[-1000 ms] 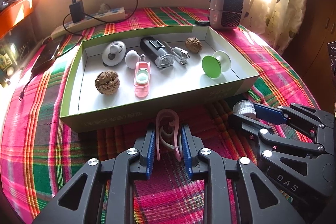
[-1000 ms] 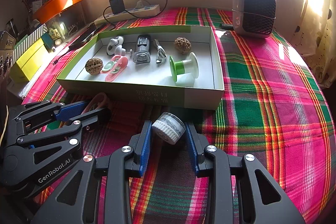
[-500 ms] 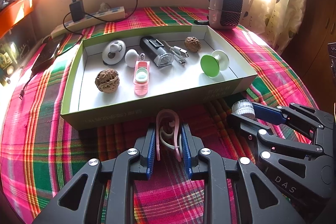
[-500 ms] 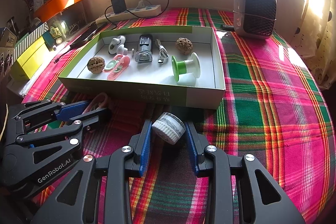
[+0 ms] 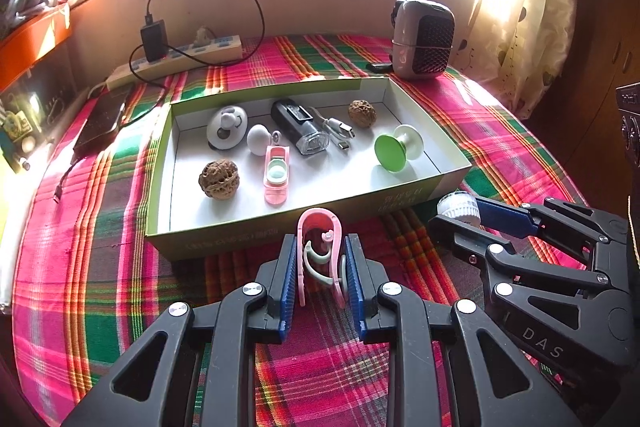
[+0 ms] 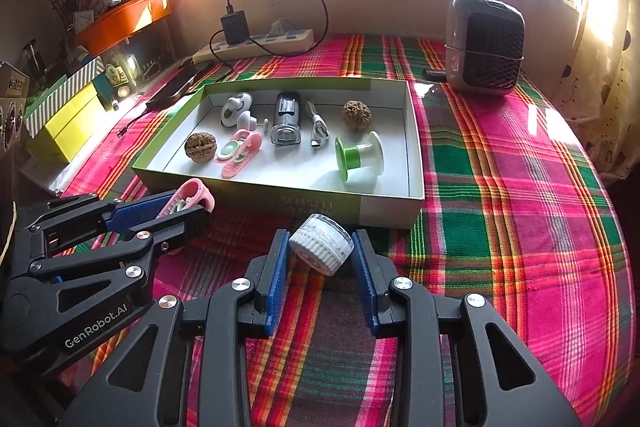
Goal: Organize objects
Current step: 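Lift the pink clip and white jar and carry both over the box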
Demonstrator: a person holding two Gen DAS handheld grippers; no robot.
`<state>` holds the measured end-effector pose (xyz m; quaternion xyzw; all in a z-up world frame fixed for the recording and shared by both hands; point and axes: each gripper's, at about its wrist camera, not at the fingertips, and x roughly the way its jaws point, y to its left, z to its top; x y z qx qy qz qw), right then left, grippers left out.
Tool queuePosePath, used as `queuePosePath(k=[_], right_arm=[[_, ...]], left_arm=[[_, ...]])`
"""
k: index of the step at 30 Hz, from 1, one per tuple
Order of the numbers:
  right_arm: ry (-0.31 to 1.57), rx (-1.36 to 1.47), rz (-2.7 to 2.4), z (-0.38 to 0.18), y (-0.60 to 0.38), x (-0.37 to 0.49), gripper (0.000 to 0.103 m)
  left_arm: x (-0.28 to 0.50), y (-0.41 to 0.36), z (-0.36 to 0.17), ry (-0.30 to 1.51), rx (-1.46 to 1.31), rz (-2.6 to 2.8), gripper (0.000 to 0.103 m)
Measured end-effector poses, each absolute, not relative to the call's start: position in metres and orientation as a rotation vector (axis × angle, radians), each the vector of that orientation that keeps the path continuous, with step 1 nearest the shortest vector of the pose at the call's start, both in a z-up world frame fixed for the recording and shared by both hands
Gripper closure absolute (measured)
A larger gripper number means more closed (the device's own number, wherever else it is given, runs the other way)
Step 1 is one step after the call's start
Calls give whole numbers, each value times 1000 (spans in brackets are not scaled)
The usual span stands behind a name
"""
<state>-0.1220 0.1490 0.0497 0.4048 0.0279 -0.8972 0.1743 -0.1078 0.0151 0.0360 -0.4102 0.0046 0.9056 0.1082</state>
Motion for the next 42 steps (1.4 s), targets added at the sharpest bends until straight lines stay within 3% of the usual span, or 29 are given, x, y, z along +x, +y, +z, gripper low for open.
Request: queuePosePath(k=[25, 42], right_arm=[[81, 1077, -2574, 79, 148, -155, 70], [97, 1161, -2568, 69, 149, -223, 70]], left_arm=[[-130, 9, 56, -20, -1152, 2681, 82], [-158, 13, 39, -36, -1211, 2651, 82]])
